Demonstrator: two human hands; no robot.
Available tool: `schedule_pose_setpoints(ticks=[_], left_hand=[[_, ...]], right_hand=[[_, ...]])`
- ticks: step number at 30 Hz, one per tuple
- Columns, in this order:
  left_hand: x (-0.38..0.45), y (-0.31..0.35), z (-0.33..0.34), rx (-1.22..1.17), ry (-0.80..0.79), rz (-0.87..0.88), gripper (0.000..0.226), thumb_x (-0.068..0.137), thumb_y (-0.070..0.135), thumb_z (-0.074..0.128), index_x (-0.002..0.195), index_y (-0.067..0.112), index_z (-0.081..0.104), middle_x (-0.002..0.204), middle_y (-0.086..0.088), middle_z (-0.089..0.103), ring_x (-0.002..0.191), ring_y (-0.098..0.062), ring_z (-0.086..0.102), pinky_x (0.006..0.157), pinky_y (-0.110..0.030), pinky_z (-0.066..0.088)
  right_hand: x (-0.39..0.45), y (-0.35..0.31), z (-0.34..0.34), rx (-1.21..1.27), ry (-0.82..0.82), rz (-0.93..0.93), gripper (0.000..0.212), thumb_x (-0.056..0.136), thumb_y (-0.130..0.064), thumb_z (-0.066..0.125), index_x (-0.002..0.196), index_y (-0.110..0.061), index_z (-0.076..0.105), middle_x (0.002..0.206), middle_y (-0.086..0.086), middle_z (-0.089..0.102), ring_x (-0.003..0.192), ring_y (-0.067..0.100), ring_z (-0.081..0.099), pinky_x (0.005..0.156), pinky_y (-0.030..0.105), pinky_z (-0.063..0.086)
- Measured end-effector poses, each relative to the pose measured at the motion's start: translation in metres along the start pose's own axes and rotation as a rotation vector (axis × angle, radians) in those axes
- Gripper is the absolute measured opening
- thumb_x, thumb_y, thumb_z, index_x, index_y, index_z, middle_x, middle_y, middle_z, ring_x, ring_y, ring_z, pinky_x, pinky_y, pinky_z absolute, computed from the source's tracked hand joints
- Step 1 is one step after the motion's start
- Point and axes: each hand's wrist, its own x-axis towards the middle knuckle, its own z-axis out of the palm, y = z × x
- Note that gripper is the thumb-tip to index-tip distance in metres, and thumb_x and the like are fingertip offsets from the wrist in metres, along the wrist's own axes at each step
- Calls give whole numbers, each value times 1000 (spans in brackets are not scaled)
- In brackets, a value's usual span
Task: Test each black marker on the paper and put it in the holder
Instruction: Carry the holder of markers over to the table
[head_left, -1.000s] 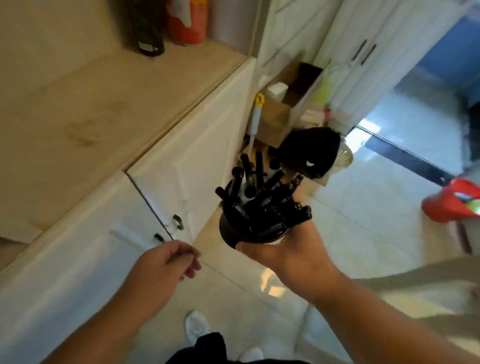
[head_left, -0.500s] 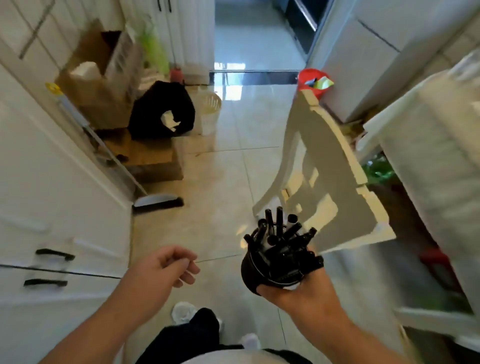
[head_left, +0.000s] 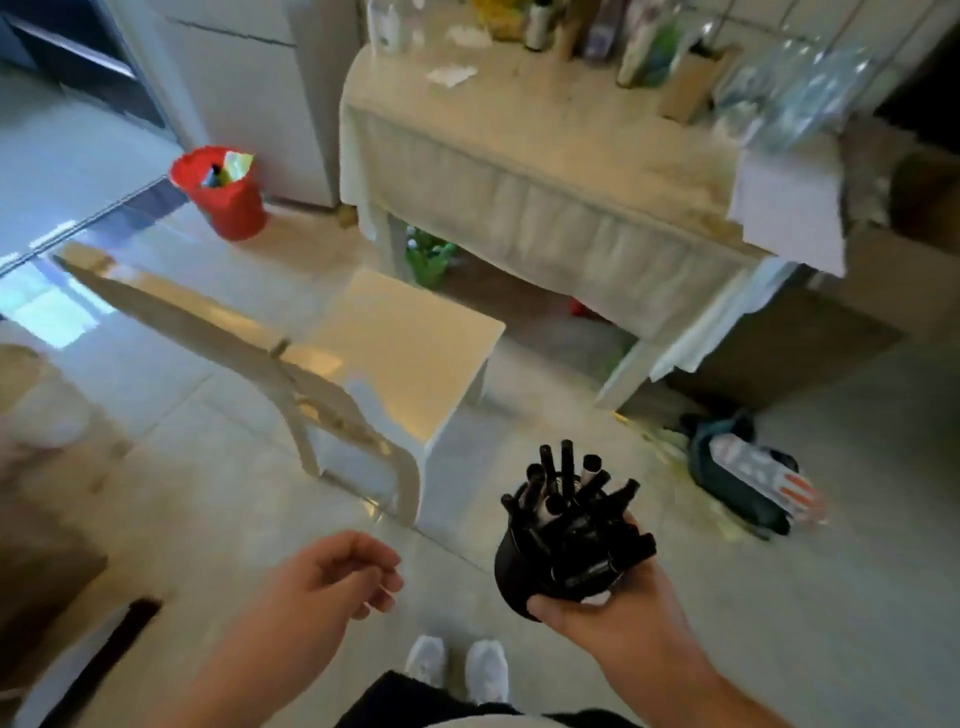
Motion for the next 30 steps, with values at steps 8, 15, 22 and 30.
schedule_pose_setpoints(ticks=[8,15,22,30], left_hand=[[64,59,60,246,-275,80,28,90,-11,54,82,9,72,80,-10,76,70,-24,69,67,-34,48],[77,93,128,290,-325,108,23,87,-10,58,84,7,72,79,-8,77,72,-21,71,66,-30,49],[93,119,199,233,-282,109,24,85,-14,59,83,5,73,81,-9,77,74,-23,71,66,-34,49],[103,154,259,225,-199,139,35,87,-11,60,77,19,76,83,-7,78,76,-23,72,68,-36,50]], right_hand=[[-19,37,-35,93,420,147,71,50,-47,89,117,-38,66,101,-24,77,96,-5,71,85,21,53],[-24,49,-81,120,463,237,70,53,-44,87,120,-34,67,104,-18,78,100,-1,71,94,35,56],[3,67,-149,102,455,197,85,41,-44,86,112,-71,49,105,-40,69,98,-16,64,76,6,47],[46,79,-233,130,367,148,80,49,-43,89,117,-60,51,105,-38,70,99,-17,62,77,9,46]])
